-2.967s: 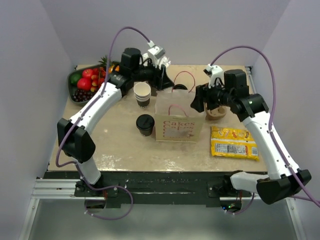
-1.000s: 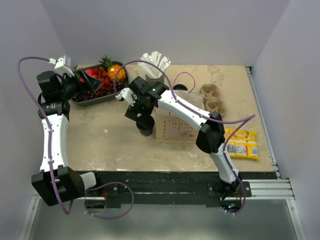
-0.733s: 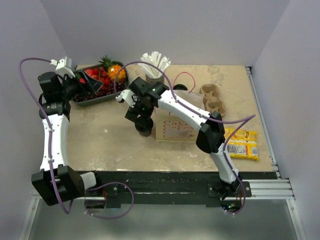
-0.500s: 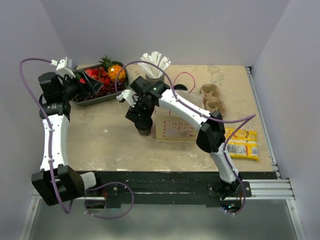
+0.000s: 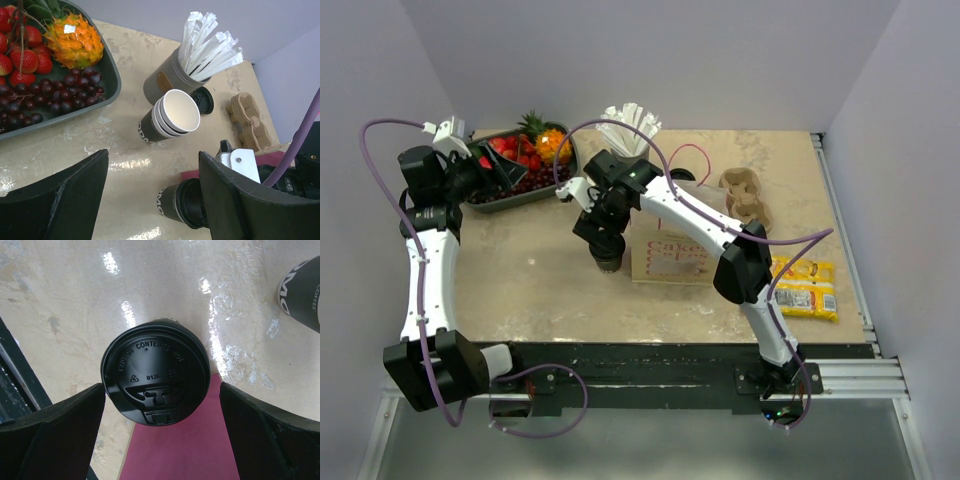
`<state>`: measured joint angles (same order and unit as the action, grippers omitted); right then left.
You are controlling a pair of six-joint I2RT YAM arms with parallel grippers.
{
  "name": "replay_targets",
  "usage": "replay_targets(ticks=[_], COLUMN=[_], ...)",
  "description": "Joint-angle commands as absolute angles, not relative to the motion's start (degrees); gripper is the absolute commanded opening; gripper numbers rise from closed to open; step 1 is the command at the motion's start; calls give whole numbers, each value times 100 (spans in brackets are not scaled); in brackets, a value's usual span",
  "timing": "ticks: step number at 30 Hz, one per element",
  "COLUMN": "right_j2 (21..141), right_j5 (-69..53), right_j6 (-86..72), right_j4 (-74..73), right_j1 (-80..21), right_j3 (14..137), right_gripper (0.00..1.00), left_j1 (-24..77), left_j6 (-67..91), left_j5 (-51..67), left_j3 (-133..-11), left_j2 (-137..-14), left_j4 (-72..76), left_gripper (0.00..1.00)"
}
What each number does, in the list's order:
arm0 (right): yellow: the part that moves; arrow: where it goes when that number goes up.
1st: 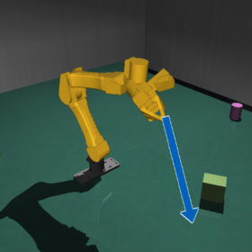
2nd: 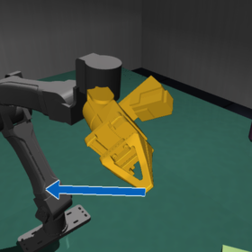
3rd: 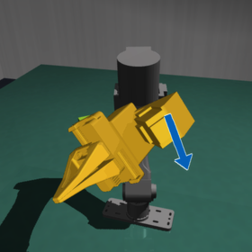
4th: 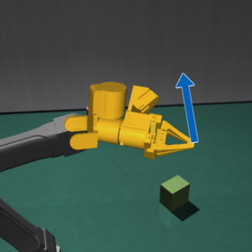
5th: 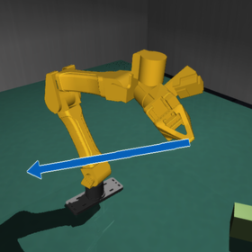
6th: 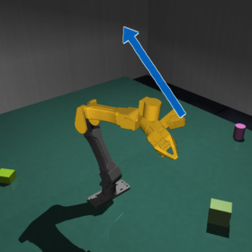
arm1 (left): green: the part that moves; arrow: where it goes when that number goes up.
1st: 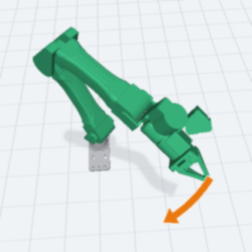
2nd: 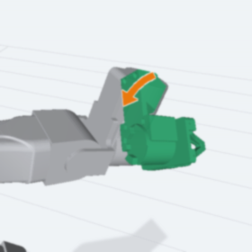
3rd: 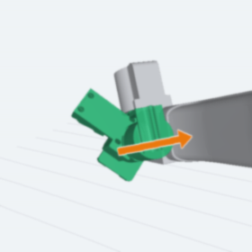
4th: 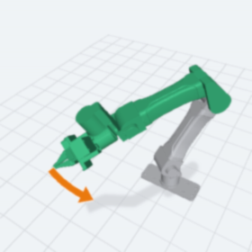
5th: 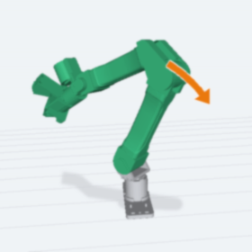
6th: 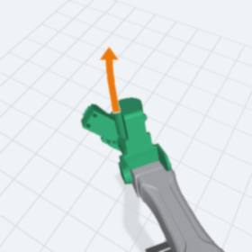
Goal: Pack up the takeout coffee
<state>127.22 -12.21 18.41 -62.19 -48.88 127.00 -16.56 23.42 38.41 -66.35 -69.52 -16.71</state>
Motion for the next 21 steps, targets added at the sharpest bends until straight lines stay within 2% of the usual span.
replay_targets(ticks=[1, 21], right_j2=[12674, 12814], right_j5=[-1442, -1292], right_j6=[1881, 1969], right_j4=[-6249, -6267], right_j1=[-4878, -4895], right_j3=[12727, 12674], right_gripper=[99, 99], left_j1=[-1705, -1705], left_j6=[2452, 2496], left_j5=[3964, 3981], left_j3=[-6592, -6530], left_j2=[-6926, -6970], left_j4=[-1406, -1345], left_gripper=[76, 76])
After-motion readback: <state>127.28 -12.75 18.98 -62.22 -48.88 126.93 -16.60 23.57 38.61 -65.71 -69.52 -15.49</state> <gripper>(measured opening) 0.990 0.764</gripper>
